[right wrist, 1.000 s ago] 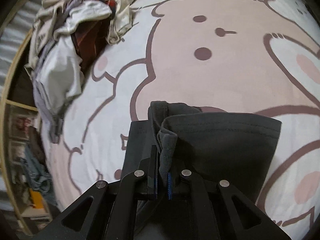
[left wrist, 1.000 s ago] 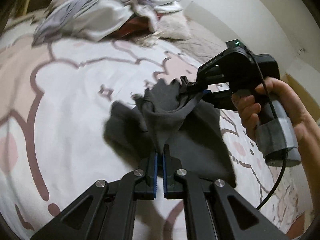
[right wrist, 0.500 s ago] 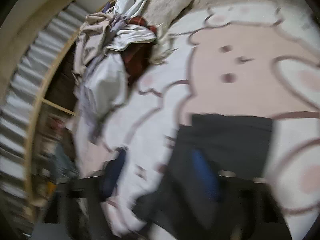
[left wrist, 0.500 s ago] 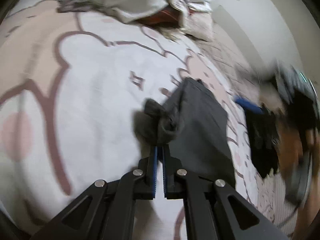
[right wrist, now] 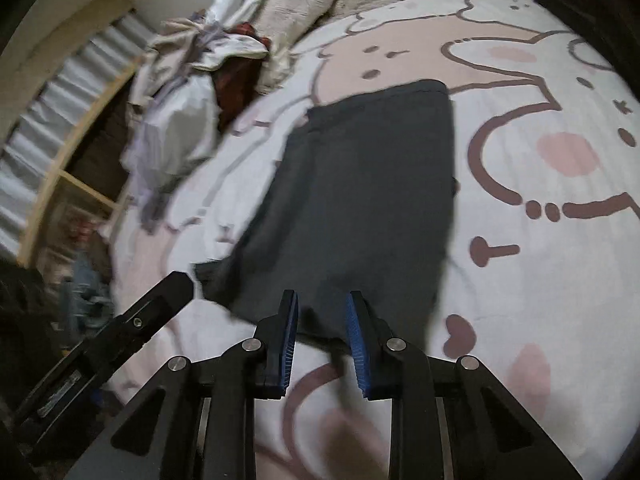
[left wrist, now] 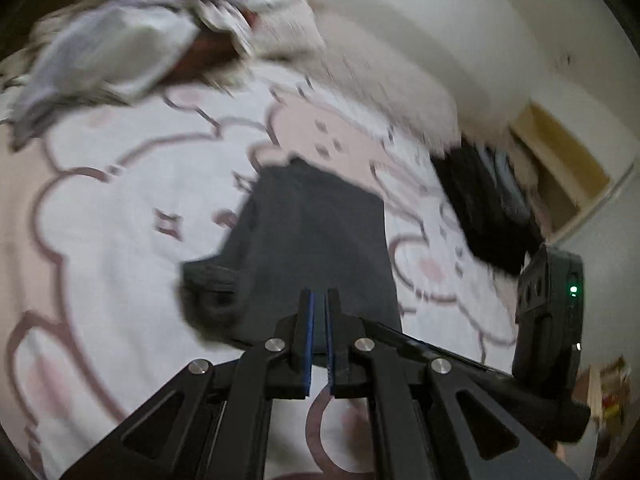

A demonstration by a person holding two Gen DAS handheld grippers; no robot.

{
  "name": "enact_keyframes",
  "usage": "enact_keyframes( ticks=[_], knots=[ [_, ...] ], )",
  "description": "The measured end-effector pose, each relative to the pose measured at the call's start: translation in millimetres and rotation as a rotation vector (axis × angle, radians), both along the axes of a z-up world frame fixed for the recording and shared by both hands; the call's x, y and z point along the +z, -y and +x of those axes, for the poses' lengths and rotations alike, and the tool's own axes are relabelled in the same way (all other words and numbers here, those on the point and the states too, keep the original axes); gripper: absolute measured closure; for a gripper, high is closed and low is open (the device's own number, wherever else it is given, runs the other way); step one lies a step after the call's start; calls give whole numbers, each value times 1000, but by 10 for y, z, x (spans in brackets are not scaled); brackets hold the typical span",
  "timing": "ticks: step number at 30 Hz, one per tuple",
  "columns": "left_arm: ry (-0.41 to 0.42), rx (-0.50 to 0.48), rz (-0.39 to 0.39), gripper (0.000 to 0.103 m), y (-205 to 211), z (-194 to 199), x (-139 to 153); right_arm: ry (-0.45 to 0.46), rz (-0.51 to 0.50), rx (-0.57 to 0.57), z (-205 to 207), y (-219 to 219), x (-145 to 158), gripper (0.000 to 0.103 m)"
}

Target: Fold clothes

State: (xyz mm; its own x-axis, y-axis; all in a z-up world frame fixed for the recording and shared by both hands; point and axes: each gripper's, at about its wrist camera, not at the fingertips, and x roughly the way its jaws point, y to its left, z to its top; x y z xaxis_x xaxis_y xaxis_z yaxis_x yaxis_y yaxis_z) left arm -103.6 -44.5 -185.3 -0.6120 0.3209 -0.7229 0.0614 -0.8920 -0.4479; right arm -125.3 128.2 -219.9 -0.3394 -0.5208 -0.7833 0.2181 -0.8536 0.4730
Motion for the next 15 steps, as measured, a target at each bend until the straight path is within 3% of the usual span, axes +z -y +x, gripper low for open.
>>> enact_keyframes(
  ticks=[3,5,7,13,15],
  knots=[
    [78,36,-100,98,88,-186,-228,21,2,-29,-6,-17,-145,77],
    [108,47,-99,98,227,-230,-330,16,-43,-40,18,-111,-154,77],
    [108,39,-73,98,354,-260,-371,10,-81,-38,56,-207,-152,77],
    [82,10,-143,98,379,-282,-363,59,-199,-97,194,-598,-253,77],
    [79,10,-158,98,379,-292,-382,81,-190,-125,272,-698,-290,77]
  ],
)
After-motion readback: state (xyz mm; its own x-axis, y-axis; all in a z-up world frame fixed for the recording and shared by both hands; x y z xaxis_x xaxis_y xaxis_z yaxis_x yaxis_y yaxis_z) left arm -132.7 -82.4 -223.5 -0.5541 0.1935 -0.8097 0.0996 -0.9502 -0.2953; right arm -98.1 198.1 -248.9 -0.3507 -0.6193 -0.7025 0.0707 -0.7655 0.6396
